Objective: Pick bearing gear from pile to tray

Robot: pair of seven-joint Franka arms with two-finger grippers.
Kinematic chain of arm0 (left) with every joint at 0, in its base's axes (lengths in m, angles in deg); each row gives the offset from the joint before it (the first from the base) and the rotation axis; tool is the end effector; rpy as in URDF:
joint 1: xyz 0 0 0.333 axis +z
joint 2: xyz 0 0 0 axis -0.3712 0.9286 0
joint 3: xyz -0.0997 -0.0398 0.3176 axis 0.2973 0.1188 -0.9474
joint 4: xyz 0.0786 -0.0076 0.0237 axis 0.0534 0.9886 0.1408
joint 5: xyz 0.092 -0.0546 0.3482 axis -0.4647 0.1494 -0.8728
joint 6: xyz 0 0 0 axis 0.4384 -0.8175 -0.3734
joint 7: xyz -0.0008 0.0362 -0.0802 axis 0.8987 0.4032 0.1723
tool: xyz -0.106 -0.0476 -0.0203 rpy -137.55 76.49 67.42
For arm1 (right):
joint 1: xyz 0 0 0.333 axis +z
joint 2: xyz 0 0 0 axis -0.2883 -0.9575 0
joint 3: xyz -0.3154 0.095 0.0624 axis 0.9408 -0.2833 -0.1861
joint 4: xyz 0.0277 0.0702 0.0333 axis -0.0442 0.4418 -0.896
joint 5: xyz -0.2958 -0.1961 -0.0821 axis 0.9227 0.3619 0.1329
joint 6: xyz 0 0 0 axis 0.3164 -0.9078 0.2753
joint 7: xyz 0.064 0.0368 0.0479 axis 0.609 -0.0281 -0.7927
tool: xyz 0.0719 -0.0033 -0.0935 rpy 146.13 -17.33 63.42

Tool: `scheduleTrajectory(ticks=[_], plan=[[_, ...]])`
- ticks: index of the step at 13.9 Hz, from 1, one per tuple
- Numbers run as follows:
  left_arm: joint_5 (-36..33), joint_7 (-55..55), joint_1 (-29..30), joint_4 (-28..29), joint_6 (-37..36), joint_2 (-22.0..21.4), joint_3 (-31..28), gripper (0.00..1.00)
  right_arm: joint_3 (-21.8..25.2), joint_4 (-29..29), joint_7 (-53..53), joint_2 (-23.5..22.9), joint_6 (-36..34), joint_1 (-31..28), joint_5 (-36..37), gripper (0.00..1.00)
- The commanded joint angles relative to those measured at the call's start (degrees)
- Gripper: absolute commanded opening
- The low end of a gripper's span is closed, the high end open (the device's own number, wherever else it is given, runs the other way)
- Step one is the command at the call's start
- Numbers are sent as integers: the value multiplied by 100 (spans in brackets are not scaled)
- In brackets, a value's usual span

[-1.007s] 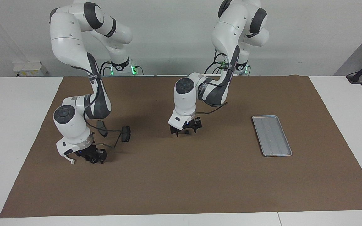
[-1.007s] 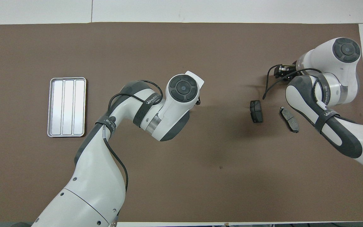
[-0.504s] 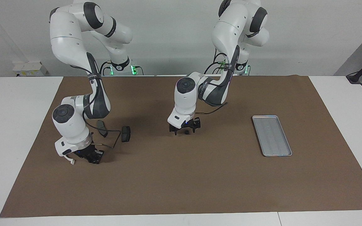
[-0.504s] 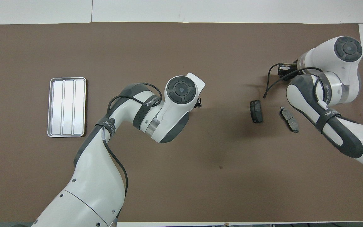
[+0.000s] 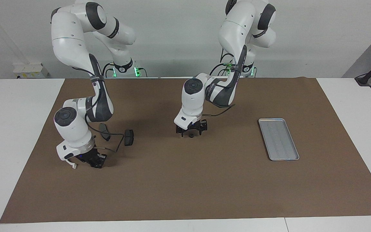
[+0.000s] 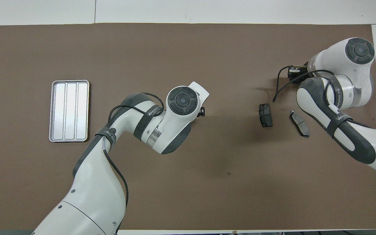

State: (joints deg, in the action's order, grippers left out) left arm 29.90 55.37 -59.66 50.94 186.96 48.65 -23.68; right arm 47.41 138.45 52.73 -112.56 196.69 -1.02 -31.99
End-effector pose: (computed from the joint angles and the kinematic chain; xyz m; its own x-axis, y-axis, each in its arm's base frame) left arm 0.5115 -0.4258 0.3252 0.9993 0.0075 0.0364 0.0075 -1.0000 -0.0004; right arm 0.6753 -0.0302 0.3096 0.9766 -0.1844 0.1106 -0.1878 -0.9820 0.0207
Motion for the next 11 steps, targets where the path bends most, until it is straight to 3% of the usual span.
scheduleTrajectory(ticks=[1,3,6,11], plan=[[78,-153,25,568,425,-291,-12,96,-26,25,34,-56,-14,-24,135,0],[78,-144,17,649,585,-291,-12,95,-35,7,34,-21,-171,11,239,0],[78,-135,16,640,586,-291,-12,82,-53,-133,25,146,-601,63,293,0],[78,-109,-19,570,463,-291,-21,46,-97,-169,-256,699,-1313,151,293,0]])
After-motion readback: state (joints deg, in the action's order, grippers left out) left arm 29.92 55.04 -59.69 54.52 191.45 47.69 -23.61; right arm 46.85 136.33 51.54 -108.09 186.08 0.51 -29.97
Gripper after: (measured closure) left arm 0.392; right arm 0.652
